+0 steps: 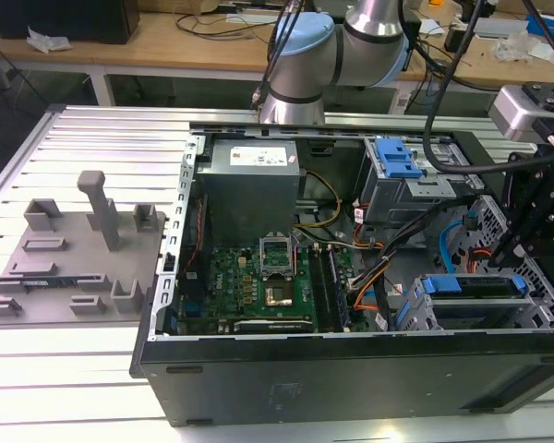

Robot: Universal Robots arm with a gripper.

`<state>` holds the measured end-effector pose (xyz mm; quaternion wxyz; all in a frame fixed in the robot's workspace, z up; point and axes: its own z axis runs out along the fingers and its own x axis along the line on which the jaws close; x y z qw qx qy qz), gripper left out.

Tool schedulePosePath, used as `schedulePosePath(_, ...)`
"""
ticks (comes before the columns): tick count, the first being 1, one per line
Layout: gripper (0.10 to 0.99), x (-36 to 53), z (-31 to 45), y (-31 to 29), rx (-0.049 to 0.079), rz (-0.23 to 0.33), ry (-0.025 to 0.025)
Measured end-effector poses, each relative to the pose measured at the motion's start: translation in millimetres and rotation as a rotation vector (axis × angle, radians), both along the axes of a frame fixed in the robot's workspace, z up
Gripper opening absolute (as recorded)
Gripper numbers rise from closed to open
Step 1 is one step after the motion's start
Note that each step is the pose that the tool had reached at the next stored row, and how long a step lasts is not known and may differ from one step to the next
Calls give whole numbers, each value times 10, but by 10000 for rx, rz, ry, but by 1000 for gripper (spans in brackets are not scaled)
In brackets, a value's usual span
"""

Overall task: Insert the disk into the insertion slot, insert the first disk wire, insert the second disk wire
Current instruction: 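Insert the first disk wire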

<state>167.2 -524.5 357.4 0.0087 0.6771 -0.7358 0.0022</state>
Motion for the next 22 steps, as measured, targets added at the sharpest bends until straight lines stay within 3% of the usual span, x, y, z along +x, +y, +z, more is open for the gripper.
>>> schedulePosePath(4,169,-1,-1,0,-58,-1,0)
schedulePosePath(13,169,0,-2,-1,-62,0,1)
schedulePosePath(22,169,-2,-10,-60,-61,4,0)
